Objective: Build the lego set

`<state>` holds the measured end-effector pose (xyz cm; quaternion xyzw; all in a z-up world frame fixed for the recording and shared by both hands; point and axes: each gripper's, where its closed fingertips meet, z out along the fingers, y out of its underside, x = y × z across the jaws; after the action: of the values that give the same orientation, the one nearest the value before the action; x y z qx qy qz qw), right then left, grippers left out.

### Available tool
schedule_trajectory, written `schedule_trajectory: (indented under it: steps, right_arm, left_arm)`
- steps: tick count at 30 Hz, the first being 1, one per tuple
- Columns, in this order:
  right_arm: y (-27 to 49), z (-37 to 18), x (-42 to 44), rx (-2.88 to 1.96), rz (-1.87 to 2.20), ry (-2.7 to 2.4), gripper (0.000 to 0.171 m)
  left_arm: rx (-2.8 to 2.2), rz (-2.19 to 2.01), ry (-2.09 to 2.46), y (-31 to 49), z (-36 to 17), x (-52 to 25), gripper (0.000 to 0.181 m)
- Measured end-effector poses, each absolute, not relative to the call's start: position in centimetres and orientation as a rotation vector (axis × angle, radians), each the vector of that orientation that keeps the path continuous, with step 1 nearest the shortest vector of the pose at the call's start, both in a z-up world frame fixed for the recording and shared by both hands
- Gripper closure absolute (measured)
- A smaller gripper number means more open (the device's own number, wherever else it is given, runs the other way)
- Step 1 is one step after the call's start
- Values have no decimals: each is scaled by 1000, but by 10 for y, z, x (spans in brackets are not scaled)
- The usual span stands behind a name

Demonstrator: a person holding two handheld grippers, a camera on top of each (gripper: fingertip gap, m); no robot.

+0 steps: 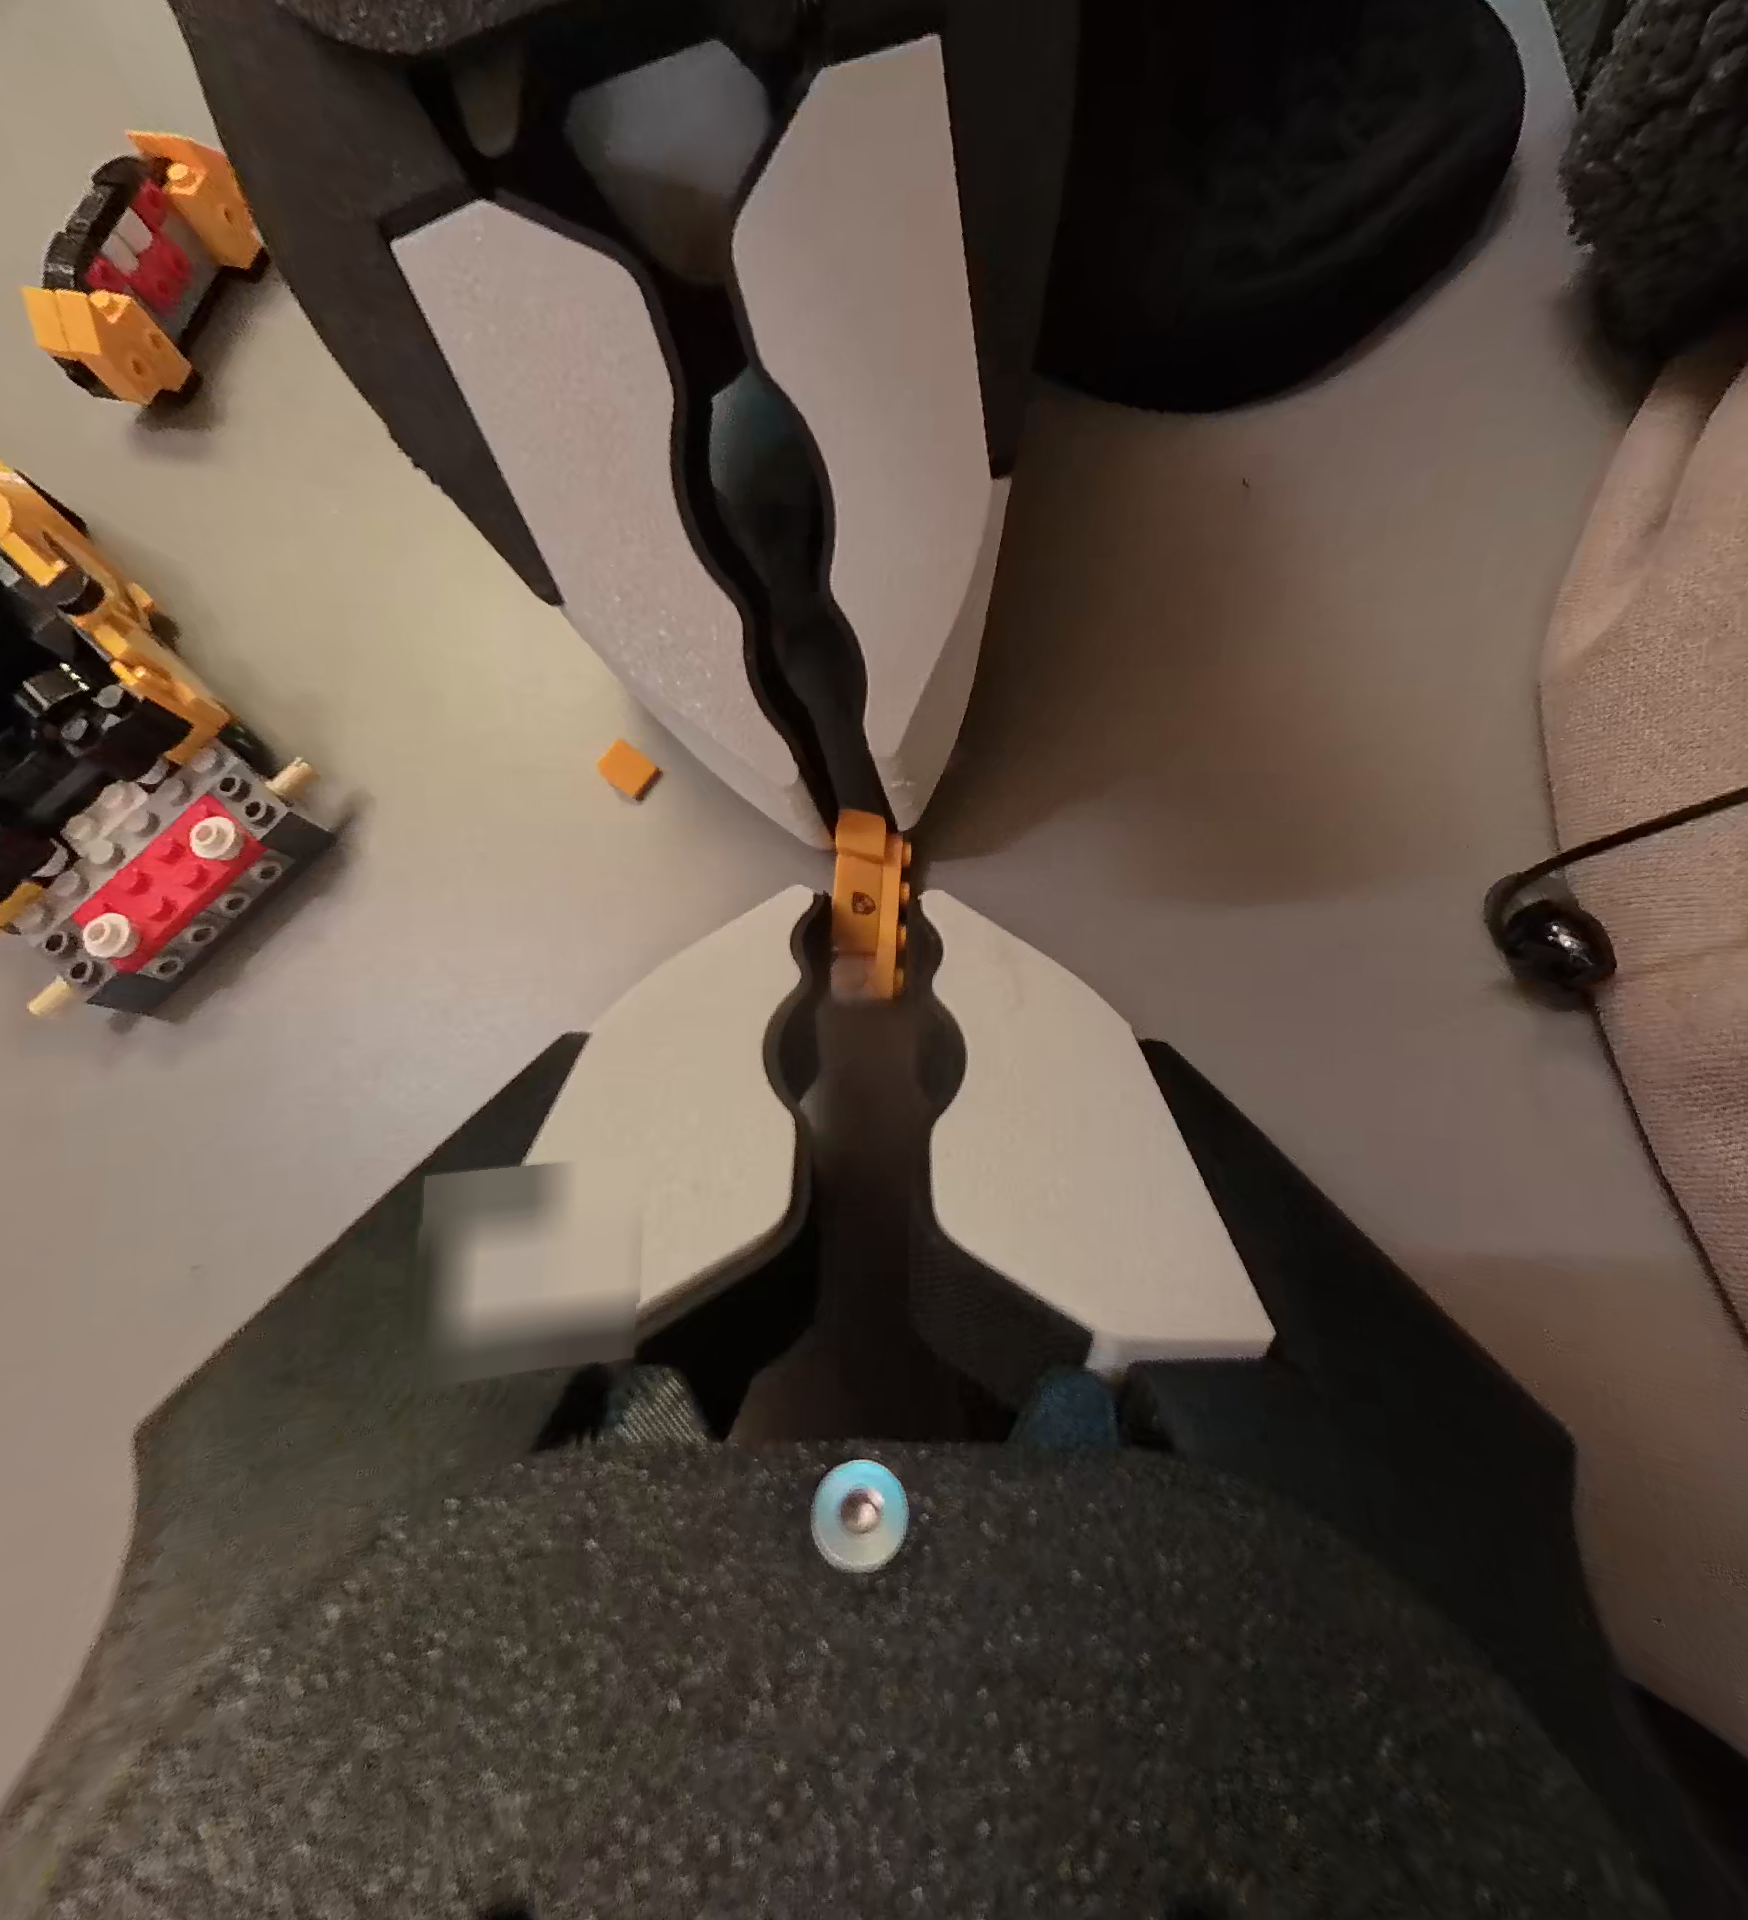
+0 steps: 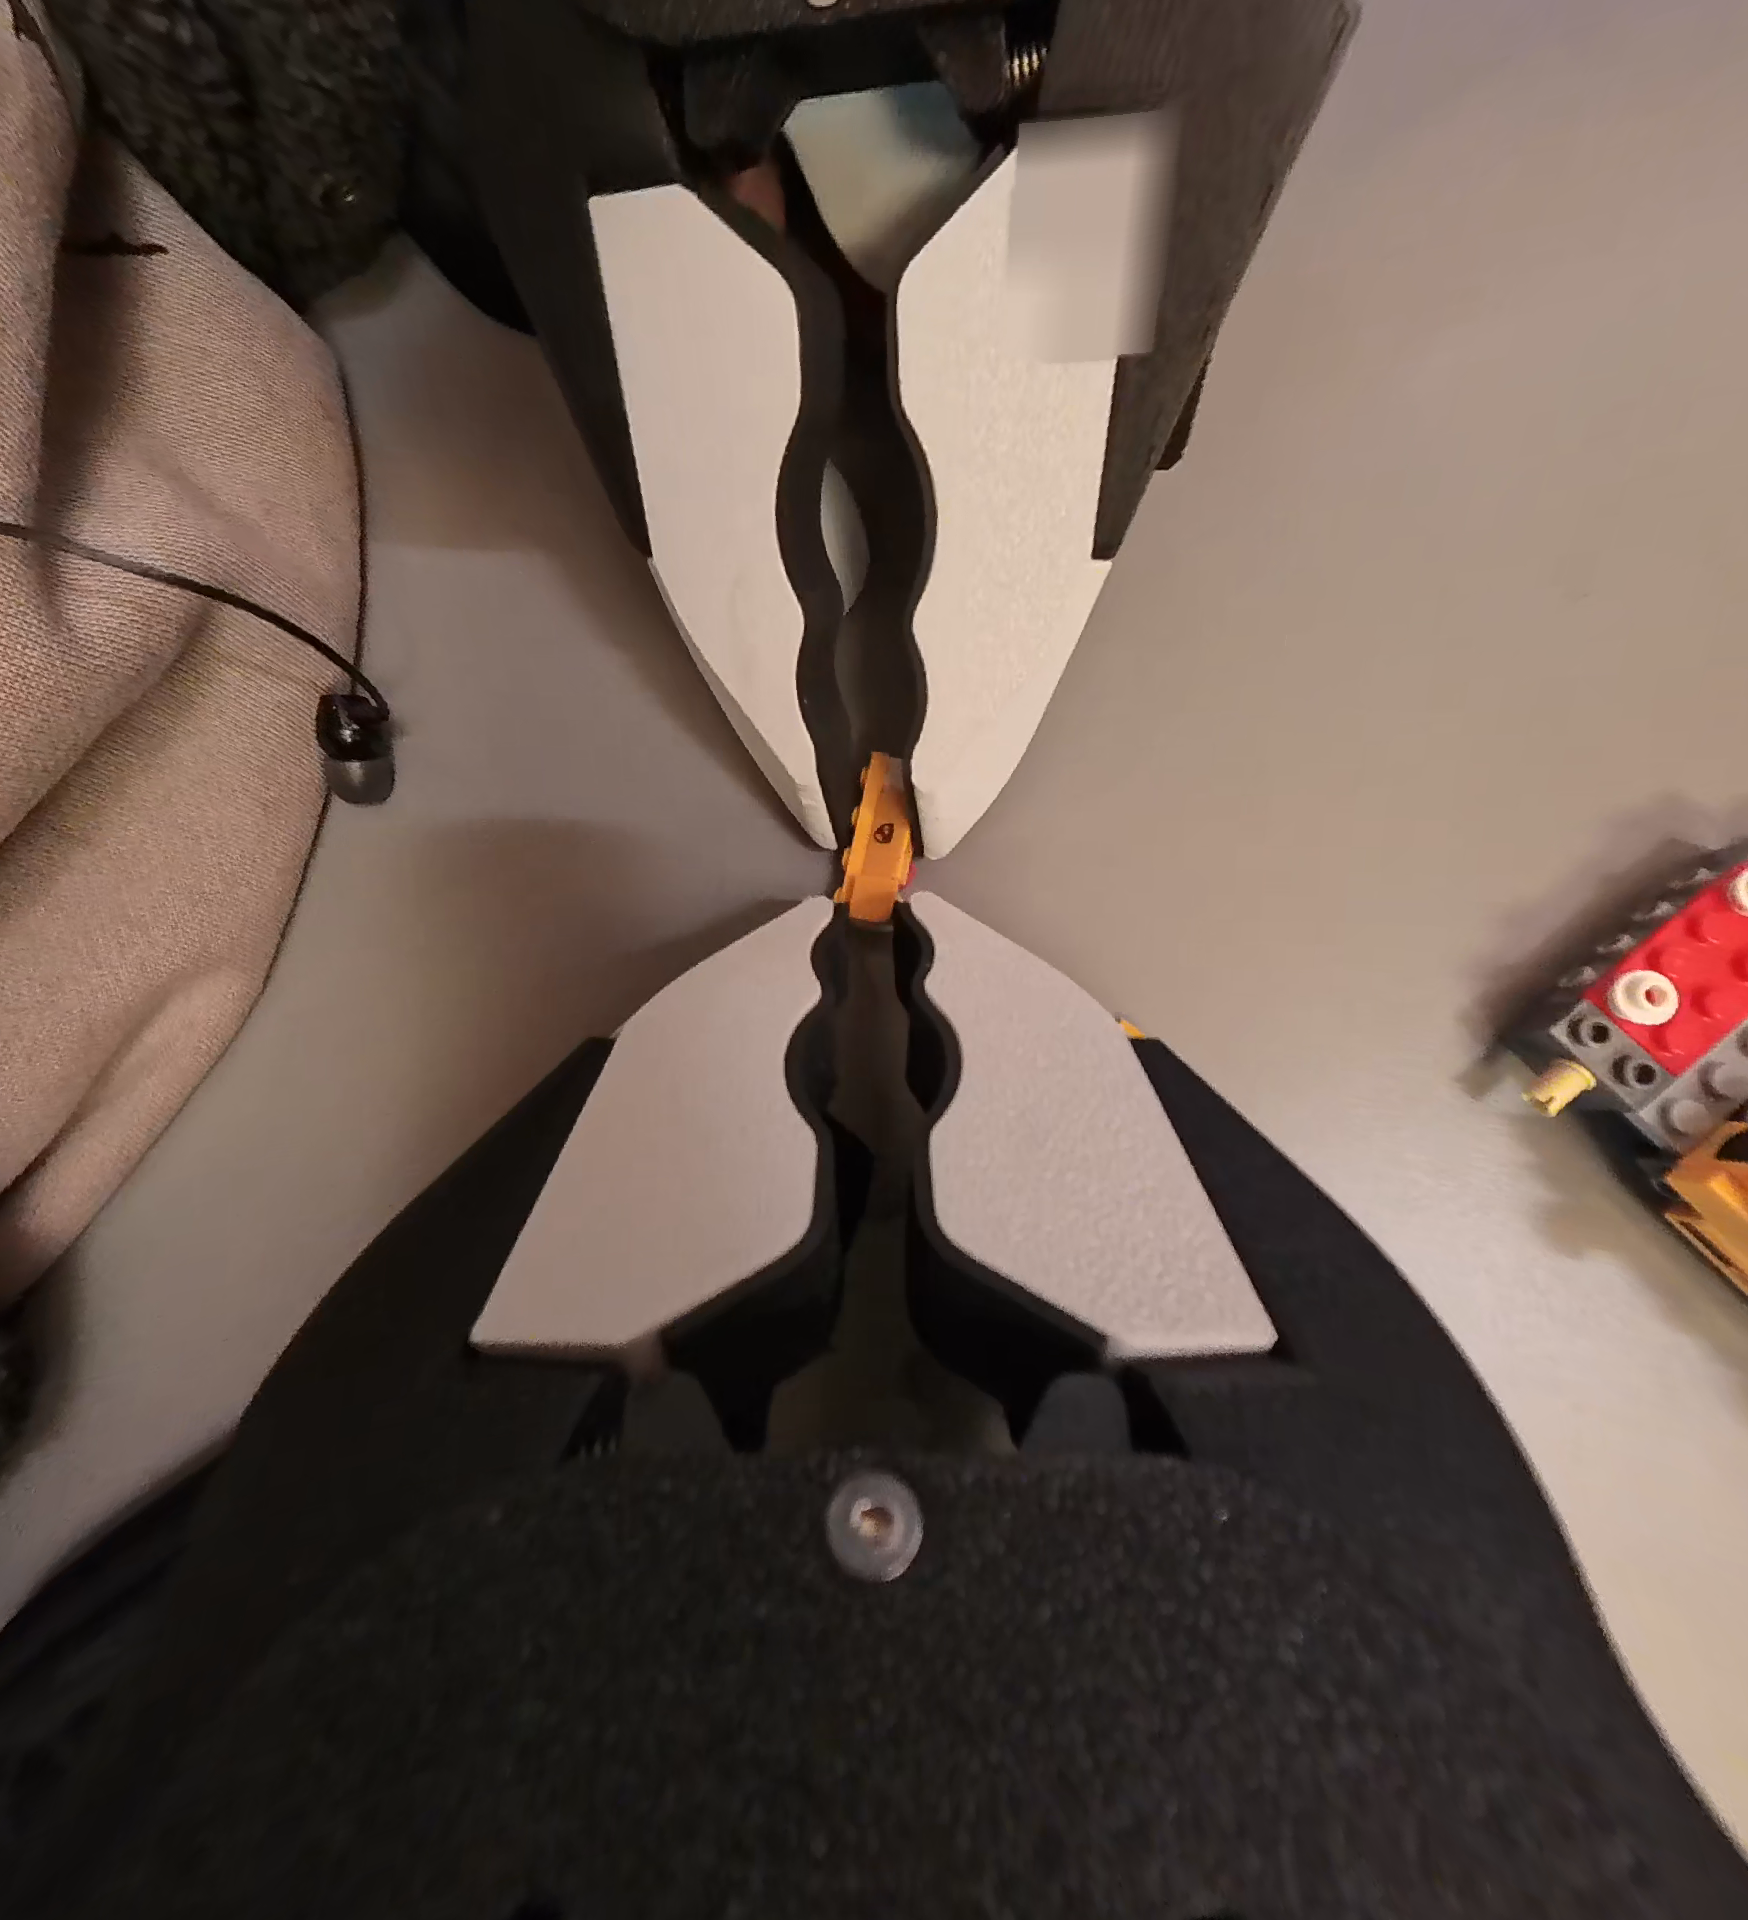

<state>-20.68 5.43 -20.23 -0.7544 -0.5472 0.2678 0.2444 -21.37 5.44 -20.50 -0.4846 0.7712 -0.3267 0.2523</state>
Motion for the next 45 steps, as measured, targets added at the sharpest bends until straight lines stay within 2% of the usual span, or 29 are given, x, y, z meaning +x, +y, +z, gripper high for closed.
schedule_trajectory:
  steps: [45]
  right_arm:
    - [57,-195,-210,-2316,721,-1384,161]
  left_arm:
    - [-1298,-834,2032,50,-197,-221,168]
